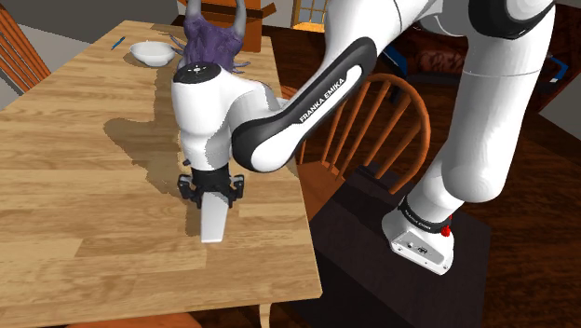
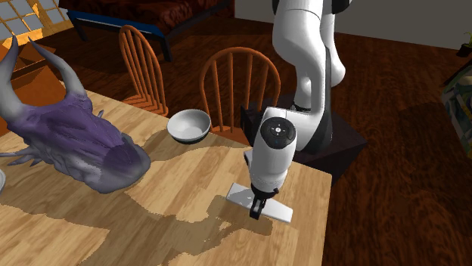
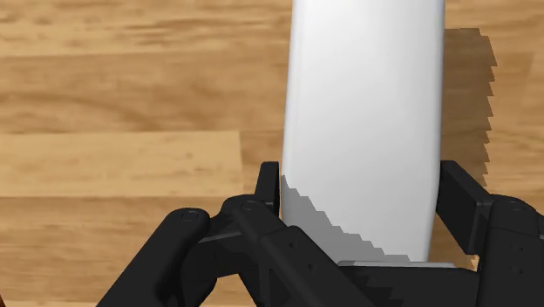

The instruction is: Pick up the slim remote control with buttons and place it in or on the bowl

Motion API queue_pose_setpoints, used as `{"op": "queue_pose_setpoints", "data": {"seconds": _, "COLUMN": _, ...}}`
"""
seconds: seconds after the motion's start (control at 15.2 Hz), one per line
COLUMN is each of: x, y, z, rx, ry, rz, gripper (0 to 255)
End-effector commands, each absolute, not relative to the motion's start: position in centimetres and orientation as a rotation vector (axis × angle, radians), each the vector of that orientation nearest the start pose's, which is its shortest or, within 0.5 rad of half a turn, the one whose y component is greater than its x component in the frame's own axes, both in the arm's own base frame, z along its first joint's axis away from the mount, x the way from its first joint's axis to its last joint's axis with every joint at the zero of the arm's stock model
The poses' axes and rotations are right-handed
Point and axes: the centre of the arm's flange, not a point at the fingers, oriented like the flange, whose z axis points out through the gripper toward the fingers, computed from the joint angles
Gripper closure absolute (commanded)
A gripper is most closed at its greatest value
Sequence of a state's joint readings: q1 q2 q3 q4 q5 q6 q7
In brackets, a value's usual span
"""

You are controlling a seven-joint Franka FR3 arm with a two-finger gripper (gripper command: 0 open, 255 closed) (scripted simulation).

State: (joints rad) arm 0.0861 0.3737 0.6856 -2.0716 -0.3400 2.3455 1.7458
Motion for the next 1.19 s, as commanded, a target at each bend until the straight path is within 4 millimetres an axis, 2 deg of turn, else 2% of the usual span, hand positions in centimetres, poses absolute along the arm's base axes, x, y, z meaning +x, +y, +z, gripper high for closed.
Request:
{"op": "queue_pose_setpoints", "data": {"seconds": 0.0, "x": 43.0, "y": 39.7, "z": 29.8, "rx": -2.908, "ry": 1.176, "rz": -0.016, "gripper": 255}}
{"op": "queue_pose_setpoints", "data": {"seconds": 1.12, "x": 43.0, "y": 39.7, "z": 38.8, "rx": -2.908, "ry": 1.176, "rz": -0.016, "gripper": 255}}
